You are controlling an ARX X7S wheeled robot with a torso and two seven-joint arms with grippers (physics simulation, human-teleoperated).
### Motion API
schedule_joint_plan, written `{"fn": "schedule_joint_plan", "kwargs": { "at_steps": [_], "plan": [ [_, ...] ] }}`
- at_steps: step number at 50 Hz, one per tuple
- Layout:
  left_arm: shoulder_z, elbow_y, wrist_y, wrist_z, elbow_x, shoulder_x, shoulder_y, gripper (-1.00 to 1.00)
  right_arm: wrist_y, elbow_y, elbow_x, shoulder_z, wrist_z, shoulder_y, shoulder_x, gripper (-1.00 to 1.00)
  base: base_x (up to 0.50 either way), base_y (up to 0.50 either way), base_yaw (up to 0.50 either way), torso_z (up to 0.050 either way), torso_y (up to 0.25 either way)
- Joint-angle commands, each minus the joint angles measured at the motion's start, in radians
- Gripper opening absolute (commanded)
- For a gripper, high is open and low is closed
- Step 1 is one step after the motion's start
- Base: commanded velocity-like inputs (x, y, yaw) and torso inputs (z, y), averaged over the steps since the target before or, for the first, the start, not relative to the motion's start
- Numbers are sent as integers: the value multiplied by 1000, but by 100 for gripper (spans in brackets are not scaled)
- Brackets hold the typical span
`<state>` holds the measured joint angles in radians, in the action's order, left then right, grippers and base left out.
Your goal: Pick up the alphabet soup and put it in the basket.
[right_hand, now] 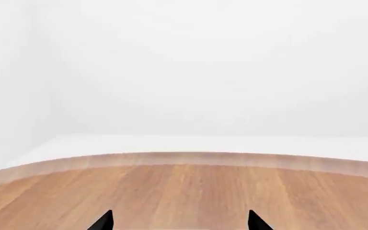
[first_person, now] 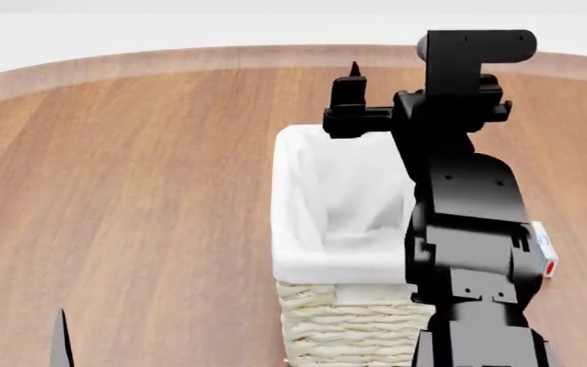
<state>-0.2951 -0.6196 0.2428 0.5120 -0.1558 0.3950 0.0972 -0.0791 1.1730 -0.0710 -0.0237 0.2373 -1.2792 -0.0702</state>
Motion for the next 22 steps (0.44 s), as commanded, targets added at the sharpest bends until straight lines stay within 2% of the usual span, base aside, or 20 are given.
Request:
{"fn": "schedule_joint_plan", "kwargs": {
  "at_steps": [1, 12, 13, 22],
  "plan": [
    [-4, 1, 2, 2, 0, 2, -3, 100, -212, -523, -14, -20, -18, 171, -9, 100, 0, 0, 0, 0, 0],
    [-4, -3, 3, 5, -1, 5, -4, 100, -321, -756, -52, -48, -45, 236, -32, 100, 0, 0, 0, 0, 0],
    [-5, -5, 4, 6, -1, 5, -5, 100, -361, -852, -63, -57, -49, 271, -38, 100, 0, 0, 0, 0, 0],
    [-7, -11, 7, 9, 0, 8, -4, 100, -539, -1201, -143, -102, -57, 410, -54, 100, 0, 0, 0, 0, 0]
  ]
}}
